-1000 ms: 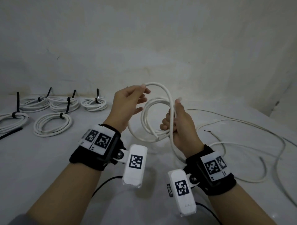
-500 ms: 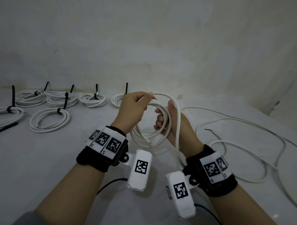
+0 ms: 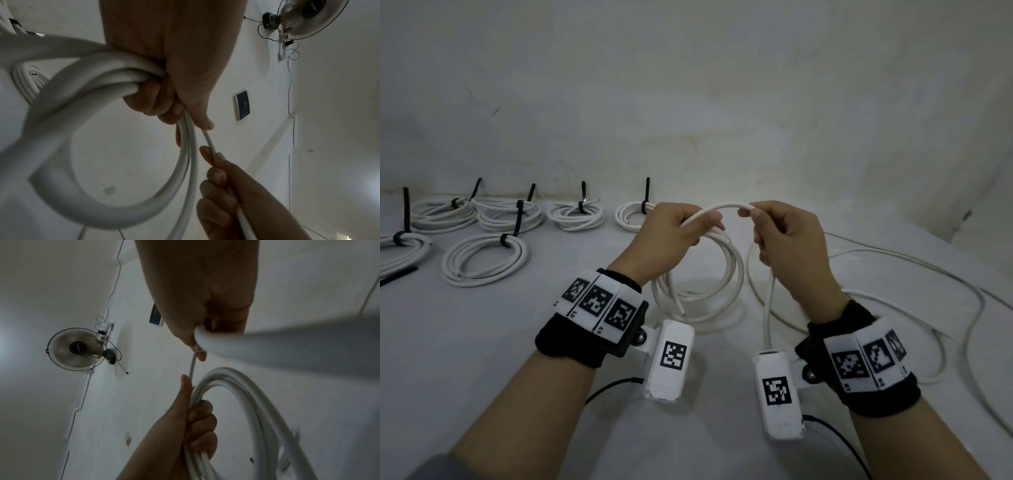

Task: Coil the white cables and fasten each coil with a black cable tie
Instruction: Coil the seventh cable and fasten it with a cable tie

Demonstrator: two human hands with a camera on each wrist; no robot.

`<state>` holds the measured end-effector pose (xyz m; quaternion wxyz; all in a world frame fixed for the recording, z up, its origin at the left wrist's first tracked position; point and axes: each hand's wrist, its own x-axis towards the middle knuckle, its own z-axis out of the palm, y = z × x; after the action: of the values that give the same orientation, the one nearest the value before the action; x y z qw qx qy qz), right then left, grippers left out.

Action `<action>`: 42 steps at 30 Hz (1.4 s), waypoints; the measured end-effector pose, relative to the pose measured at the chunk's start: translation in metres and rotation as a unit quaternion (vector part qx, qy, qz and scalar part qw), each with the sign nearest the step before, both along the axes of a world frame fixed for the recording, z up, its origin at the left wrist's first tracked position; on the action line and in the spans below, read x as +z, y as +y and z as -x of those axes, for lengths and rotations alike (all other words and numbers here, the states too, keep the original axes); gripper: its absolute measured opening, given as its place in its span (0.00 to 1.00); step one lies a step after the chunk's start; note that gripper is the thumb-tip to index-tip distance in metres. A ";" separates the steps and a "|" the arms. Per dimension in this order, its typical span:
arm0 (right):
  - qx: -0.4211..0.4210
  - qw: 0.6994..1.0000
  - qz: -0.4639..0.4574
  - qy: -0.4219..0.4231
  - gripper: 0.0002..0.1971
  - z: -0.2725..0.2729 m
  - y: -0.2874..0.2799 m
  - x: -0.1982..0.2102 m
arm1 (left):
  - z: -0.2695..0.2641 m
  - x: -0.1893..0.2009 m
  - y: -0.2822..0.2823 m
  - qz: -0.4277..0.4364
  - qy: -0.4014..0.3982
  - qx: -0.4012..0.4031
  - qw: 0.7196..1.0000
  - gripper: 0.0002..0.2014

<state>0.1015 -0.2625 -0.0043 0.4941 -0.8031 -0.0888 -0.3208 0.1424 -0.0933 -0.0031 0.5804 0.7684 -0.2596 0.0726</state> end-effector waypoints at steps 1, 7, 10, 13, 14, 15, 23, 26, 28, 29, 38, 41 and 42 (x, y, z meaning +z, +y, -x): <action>-0.011 1.000 -0.014 -0.017 0.11 -0.001 -0.003 0.001 | 0.000 0.001 0.001 -0.001 0.009 -0.013 1.000 0.16; -0.049 0.990 -0.107 -0.078 0.11 0.000 -0.020 0.007 | -0.002 0.004 0.010 0.017 0.021 -0.011 1.000 0.17; -0.059 0.991 -0.086 -0.082 0.10 -0.002 -0.016 0.002 | -0.005 0.003 0.012 0.052 -0.005 0.027 0.998 0.14; -0.035 0.998 -0.026 -0.054 0.09 -0.005 -0.010 -0.005 | -0.010 0.001 0.012 0.130 -0.010 0.101 0.986 0.16; -0.023 0.999 -0.003 -0.033 0.08 -0.005 -0.006 -0.009 | -0.011 0.000 0.012 0.159 0.003 0.126 0.979 0.17; -0.011 1.000 0.019 -0.011 0.09 -0.005 -0.002 -0.013 | -0.011 0.000 0.011 0.190 0.019 0.147 0.970 0.18; -0.031 0.995 0.083 -0.048 0.09 -0.004 0.006 -0.018 | -0.009 0.002 0.008 0.232 0.085 0.182 0.952 0.27; 0.004 0.999 0.013 -0.049 0.10 0.000 0.010 -0.014 | -0.010 0.000 0.011 0.225 0.061 0.214 0.948 0.26; 0.040 0.999 -0.012 0.001 0.12 0.003 0.014 -0.012 | -0.010 -0.001 0.012 0.237 0.057 0.234 0.941 0.26; 0.064 0.997 -0.030 0.040 0.13 0.005 0.017 -0.011 | -0.010 -0.001 0.012 0.246 0.056 0.243 0.936 0.26; 0.087 0.986 -0.014 0.144 0.01 0.011 0.018 -0.008 | -0.002 0.005 -0.001 0.312 0.085 0.227 0.919 0.20; 0.089 0.986 -0.011 0.137 0.03 0.012 0.020 -0.010 | 0.003 0.006 -0.006 0.329 0.094 0.221 0.913 0.20; 0.091 0.986 -0.017 0.136 0.05 0.013 0.022 -0.010 | 0.003 0.005 -0.006 0.332 0.087 0.227 0.911 0.20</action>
<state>0.0889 -0.2410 -0.0139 0.5423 -0.8192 -0.0883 -0.1641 0.1391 -0.0997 0.0022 0.7901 0.5729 0.0124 0.2178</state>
